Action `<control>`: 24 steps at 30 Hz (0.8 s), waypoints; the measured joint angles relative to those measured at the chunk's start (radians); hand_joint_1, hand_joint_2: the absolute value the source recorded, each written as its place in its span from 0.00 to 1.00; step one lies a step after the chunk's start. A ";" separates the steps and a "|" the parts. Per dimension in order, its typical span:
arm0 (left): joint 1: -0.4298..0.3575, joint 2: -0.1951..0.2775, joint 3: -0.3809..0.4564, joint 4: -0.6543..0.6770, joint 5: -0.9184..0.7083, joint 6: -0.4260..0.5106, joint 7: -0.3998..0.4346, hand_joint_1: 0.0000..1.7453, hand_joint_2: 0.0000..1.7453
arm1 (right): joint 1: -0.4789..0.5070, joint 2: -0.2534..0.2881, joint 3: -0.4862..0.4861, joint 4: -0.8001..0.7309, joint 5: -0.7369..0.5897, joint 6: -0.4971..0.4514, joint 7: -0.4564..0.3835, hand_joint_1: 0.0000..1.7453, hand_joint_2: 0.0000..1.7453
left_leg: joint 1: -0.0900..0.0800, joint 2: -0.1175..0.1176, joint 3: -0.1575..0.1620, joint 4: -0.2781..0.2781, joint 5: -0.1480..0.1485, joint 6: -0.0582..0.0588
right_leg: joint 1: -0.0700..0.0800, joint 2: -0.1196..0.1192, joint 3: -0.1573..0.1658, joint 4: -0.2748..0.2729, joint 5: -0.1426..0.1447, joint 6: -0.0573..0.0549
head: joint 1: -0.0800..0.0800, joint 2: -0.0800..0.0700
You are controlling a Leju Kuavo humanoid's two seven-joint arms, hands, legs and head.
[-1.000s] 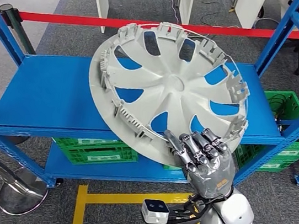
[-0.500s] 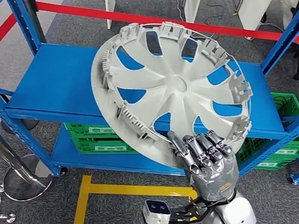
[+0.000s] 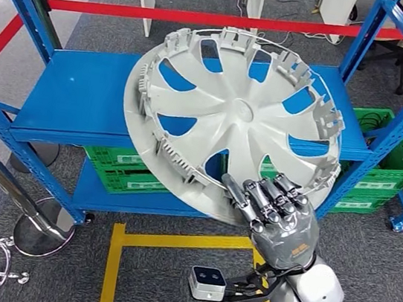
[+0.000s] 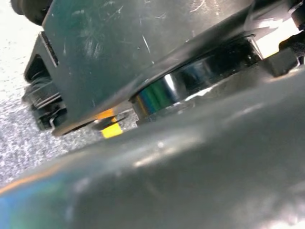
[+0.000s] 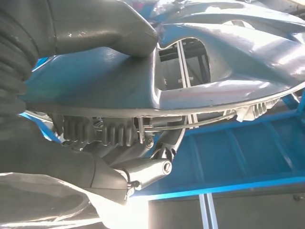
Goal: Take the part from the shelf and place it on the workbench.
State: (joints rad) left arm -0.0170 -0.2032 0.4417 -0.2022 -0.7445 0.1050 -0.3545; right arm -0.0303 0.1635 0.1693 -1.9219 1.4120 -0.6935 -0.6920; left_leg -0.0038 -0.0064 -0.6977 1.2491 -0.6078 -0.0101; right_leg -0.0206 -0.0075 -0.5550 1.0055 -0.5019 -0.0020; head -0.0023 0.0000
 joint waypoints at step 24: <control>-0.006 0.004 -0.010 0.001 -0.027 -0.007 0.022 0.00 0.00 | 0.031 -0.151 0.065 -0.089 0.154 0.000 0.407 1.00 1.00 | -0.017 0.008 0.079 -0.242 0.189 0.043 | 0.014 0.007 0.111 -0.036 -0.060 0.034 | 0.014 0.000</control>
State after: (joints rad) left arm -0.0230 -0.1990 0.4316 -0.2010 -0.7719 0.0976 -0.3329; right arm 0.0003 0.0129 0.2341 -2.0108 1.5657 -0.6937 -0.2847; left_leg -0.0209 0.0013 -0.6184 1.0072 -0.4184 0.0326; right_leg -0.0063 -0.0008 -0.4444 0.9700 -0.5619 0.0320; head 0.0116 0.0001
